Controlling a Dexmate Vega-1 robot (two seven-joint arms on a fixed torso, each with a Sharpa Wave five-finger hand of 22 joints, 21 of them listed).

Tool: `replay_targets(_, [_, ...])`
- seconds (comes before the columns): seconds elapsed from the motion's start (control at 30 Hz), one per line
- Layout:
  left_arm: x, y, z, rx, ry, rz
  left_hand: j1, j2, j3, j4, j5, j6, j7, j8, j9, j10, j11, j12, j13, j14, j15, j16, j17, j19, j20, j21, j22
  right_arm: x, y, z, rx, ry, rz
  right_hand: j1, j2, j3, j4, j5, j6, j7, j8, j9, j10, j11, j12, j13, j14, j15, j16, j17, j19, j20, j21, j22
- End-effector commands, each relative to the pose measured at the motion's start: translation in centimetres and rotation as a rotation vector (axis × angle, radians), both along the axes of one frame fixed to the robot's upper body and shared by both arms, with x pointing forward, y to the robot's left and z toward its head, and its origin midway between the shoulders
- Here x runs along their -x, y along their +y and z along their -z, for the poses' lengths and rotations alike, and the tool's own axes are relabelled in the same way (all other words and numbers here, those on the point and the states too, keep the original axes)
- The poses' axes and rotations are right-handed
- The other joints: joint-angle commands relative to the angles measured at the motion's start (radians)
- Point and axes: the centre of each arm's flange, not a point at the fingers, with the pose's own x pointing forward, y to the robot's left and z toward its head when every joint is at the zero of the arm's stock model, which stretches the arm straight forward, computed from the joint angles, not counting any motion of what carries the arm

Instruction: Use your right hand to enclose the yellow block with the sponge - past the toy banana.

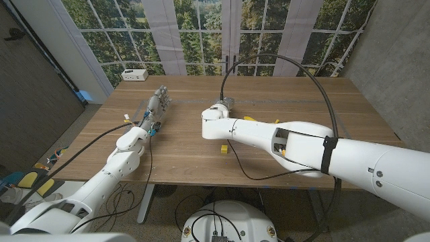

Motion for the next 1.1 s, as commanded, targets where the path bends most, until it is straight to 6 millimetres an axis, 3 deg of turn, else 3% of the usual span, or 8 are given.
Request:
replay_targets(0.03, [0.0,-0.9,-0.4,-0.013,-0.011,0.02,0.008,0.002,-0.001,-0.005,-0.002,0.0,-0.004,0.001,0.004,-0.017,0.006,-0.005,0.003,-0.071,0.005,0.003,0.003,0.005,0.001,-0.001,0.004,3.7,-1.9,-2.3,-0.071,-0.141,0.012,0.001,0.002,-0.003,0.014,-0.003,0.012,0.001,0.004,0.004,0.008,0.003,-0.002,0.004,-0.002,-0.075,0.0,0.002,0.003,0.011,0.004,0.002])
replay_targets(0.67, [0.3,-1.6,-0.8,-0.03,-0.029,0.049,0.01,0.003,-0.002,-0.007,-0.003,-0.001,-0.004,0.001,0.005,-0.017,0.01,-0.004,0.003,-0.071,0.006,0.003,0.003,0.005,0.002,-0.002,0.004,7.2,-3.8,-1.6,-0.138,-0.209,0.012,0.007,0.003,-0.003,0.017,-0.007,0.032,0.007,0.001,0.004,0.017,-0.001,-0.007,0.005,0.0,-0.073,-0.003,0.002,0.004,0.013,0.003,0.002])
replay_targets(1.1, [0.4,-2.7,-2.1,-0.074,-0.039,0.07,0.011,0.004,-0.002,-0.009,-0.003,-0.004,-0.008,-0.001,0.004,-0.016,0.006,-0.004,0.003,-0.069,0.006,0.003,0.003,0.006,0.0,-0.002,0.004,9.8,-5.4,0.1,-0.226,-0.37,-0.01,-0.002,-0.001,-0.011,0.027,-0.012,0.141,-0.002,0.026,0.003,0.067,-0.002,0.001,0.005,0.014,-0.071,-0.007,-0.002,0.009,0.013,0.001,0.002])
